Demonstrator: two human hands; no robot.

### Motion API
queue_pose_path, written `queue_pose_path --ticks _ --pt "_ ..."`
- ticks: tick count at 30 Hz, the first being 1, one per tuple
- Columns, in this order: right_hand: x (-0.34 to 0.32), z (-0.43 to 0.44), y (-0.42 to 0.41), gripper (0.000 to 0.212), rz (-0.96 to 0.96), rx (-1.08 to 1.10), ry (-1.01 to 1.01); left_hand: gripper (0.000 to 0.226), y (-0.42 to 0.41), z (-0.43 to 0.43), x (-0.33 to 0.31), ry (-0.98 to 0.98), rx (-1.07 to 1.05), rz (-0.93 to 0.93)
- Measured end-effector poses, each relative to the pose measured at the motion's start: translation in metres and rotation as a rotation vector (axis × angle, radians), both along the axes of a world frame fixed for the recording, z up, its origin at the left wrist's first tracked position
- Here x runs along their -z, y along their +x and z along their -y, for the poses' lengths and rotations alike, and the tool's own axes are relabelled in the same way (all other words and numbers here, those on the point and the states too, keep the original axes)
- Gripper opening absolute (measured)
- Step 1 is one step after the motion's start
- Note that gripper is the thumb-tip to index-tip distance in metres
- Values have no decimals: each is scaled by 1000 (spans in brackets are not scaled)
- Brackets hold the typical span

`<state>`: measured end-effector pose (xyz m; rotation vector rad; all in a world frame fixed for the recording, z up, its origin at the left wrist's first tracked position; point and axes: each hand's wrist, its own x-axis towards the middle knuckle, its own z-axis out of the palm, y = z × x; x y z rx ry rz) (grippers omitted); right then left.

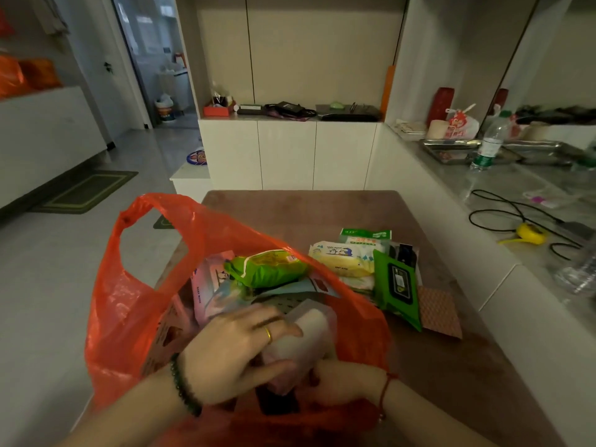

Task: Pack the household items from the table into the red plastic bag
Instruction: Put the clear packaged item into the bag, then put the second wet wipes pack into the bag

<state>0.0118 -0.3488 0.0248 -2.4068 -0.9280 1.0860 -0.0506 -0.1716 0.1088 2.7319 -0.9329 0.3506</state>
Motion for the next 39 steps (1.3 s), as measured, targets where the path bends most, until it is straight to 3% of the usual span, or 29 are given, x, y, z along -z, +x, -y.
queue_pose_path --ticks 4,6,9,10,13,17,20,22,25,27,29,31,33,36,37,39 --pt "-29 25 21 28 -57 -7 87 41 39 29 -1 207 -34 -41" --pt "-45 46 43 32 -85 14 163 39 67 38 4 195 -19 -145" --pt "-61 85 95 26 -231 401 407 33 113 51 7 -37 -55 -267" --pt "-56 99 116 27 -153 599 465 31 129 56 9 -110 -92 -294" --pt "-13 131 168 54 137 1040 397 35 180 78 24 -316 -258 -513" --pt "51 135 195 86 27 1132 326 49 236 114 56 -405 -438 -874" --pt "84 124 201 110 89 1207 220 61 261 136 82 -380 -531 -1031" --pt "92 123 205 107 135 1268 230 69 269 150 94 -456 -563 -1133" --pt "83 128 204 81 62 1382 597 80 272 169 101 -669 -605 -1209" --pt "66 128 194 76 85 1375 796 86 267 179 97 -776 -589 -1243" --pt "42 123 176 85 282 1255 828 86 255 189 88 -958 -491 -1271" --pt "15 118 155 98 489 1083 815 78 239 194 72 -1196 -452 -1147" --pt "-17 112 132 98 553 887 841 63 222 186 50 -1388 -514 -943" --pt "-61 102 105 74 407 799 1007 35 185 147 23 -1597 -447 -832" --pt "-71 96 101 72 341 812 1054 35 171 130 17 -1642 -413 -834" --pt "-86 77 93 89 85 820 1024 50 149 101 7 -1668 -441 -862"
